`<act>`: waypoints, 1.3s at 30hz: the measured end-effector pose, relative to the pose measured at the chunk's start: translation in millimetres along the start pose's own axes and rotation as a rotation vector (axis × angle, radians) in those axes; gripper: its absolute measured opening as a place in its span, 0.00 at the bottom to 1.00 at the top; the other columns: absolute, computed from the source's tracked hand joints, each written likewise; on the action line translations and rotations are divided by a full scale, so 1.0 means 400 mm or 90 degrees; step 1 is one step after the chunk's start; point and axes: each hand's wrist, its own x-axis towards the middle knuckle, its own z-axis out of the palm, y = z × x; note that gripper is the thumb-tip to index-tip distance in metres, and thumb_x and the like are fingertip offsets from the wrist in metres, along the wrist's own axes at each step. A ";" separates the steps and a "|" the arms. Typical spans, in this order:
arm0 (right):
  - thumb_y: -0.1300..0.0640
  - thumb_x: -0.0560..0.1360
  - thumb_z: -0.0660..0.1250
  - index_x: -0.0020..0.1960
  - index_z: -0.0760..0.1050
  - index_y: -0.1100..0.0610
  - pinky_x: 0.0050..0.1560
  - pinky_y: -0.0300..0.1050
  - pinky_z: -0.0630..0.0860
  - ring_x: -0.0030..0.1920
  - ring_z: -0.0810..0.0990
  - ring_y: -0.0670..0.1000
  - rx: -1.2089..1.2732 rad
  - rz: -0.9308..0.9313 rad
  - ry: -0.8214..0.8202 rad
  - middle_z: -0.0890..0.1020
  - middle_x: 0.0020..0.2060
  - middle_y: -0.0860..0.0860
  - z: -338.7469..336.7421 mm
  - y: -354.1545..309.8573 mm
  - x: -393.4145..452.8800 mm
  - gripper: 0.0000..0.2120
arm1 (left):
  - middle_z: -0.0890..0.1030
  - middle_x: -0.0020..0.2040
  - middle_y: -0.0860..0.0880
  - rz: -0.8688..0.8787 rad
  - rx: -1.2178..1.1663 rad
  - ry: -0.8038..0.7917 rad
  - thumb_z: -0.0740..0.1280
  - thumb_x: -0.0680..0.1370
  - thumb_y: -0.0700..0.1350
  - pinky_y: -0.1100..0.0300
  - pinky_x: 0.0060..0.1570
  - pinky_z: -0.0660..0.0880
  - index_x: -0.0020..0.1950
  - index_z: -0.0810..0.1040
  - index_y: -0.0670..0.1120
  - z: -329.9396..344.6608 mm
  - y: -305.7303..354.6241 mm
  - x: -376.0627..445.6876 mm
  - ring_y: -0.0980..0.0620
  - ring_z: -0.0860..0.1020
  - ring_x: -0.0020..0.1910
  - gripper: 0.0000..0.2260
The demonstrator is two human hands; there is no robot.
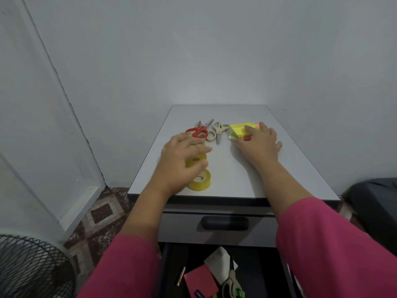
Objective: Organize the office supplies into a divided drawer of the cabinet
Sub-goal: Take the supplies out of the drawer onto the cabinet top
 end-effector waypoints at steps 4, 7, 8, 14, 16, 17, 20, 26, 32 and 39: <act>0.36 0.73 0.64 0.69 0.70 0.45 0.71 0.67 0.46 0.76 0.48 0.57 0.017 0.006 -0.004 0.56 0.77 0.50 -0.001 0.000 -0.002 0.27 | 0.71 0.69 0.62 0.005 0.130 -0.075 0.60 0.70 0.56 0.59 0.68 0.46 0.57 0.81 0.61 0.008 -0.006 0.003 0.58 0.58 0.73 0.17; 0.36 0.73 0.64 0.69 0.70 0.45 0.71 0.67 0.45 0.76 0.48 0.57 0.018 0.008 -0.004 0.56 0.77 0.50 -0.003 -0.001 -0.003 0.27 | 0.73 0.66 0.63 -0.014 0.117 -0.048 0.59 0.70 0.55 0.56 0.69 0.49 0.53 0.82 0.61 0.010 -0.013 0.005 0.58 0.61 0.71 0.17; 0.36 0.73 0.64 0.69 0.70 0.45 0.71 0.67 0.45 0.76 0.48 0.57 0.020 0.008 -0.004 0.56 0.77 0.50 -0.003 -0.001 -0.003 0.27 | 0.75 0.65 0.64 -0.020 0.110 -0.034 0.58 0.69 0.56 0.54 0.69 0.51 0.52 0.83 0.61 0.012 -0.016 0.005 0.58 0.63 0.70 0.17; 0.36 0.73 0.64 0.68 0.71 0.45 0.71 0.67 0.46 0.76 0.49 0.57 0.020 0.005 -0.004 0.57 0.76 0.50 -0.002 0.000 -0.002 0.27 | 0.75 0.61 0.65 -0.028 0.058 0.076 0.57 0.72 0.58 0.55 0.68 0.53 0.52 0.83 0.58 0.008 -0.002 0.002 0.60 0.66 0.67 0.18; 0.37 0.73 0.64 0.68 0.70 0.45 0.71 0.67 0.47 0.76 0.49 0.56 0.025 0.009 -0.004 0.57 0.76 0.50 -0.001 -0.001 0.000 0.26 | 0.73 0.65 0.64 -0.056 0.064 0.086 0.56 0.74 0.60 0.52 0.71 0.50 0.58 0.80 0.60 0.003 0.010 0.007 0.61 0.63 0.70 0.18; 0.37 0.73 0.64 0.69 0.70 0.45 0.71 0.67 0.47 0.76 0.49 0.56 0.030 0.012 -0.005 0.57 0.76 0.50 -0.001 -0.001 0.000 0.26 | 0.71 0.68 0.63 -0.085 0.087 0.068 0.55 0.76 0.60 0.49 0.73 0.48 0.61 0.78 0.62 0.000 0.015 0.013 0.60 0.60 0.72 0.18; 0.37 0.73 0.63 0.69 0.70 0.45 0.71 0.67 0.48 0.76 0.49 0.56 0.024 0.015 -0.005 0.57 0.76 0.50 0.001 -0.004 0.005 0.26 | 0.64 0.74 0.60 -0.168 0.196 -0.048 0.51 0.80 0.61 0.44 0.73 0.41 0.68 0.71 0.64 -0.004 0.035 0.048 0.55 0.53 0.75 0.18; 0.36 0.73 0.64 0.69 0.70 0.45 0.71 0.67 0.48 0.76 0.49 0.56 0.027 0.019 -0.015 0.57 0.76 0.50 -0.004 -0.004 0.005 0.27 | 0.66 0.72 0.55 -0.192 0.352 -0.227 0.53 0.79 0.61 0.44 0.68 0.58 0.68 0.70 0.61 0.025 0.045 0.095 0.46 0.62 0.70 0.19; 0.38 0.73 0.64 0.68 0.71 0.46 0.71 0.68 0.48 0.76 0.50 0.57 0.026 0.016 -0.012 0.58 0.76 0.50 -0.002 -0.004 0.004 0.26 | 0.69 0.66 0.53 -0.189 0.373 -0.205 0.56 0.78 0.57 0.46 0.64 0.62 0.59 0.75 0.59 0.023 0.027 0.090 0.46 0.66 0.65 0.14; 0.42 0.75 0.60 0.70 0.69 0.47 0.70 0.68 0.50 0.75 0.51 0.58 -0.005 0.000 -0.013 0.59 0.75 0.50 0.001 -0.002 0.004 0.24 | 0.69 0.66 0.53 -0.185 0.357 -0.182 0.56 0.78 0.58 0.46 0.65 0.61 0.59 0.76 0.59 0.019 0.011 0.081 0.46 0.66 0.64 0.14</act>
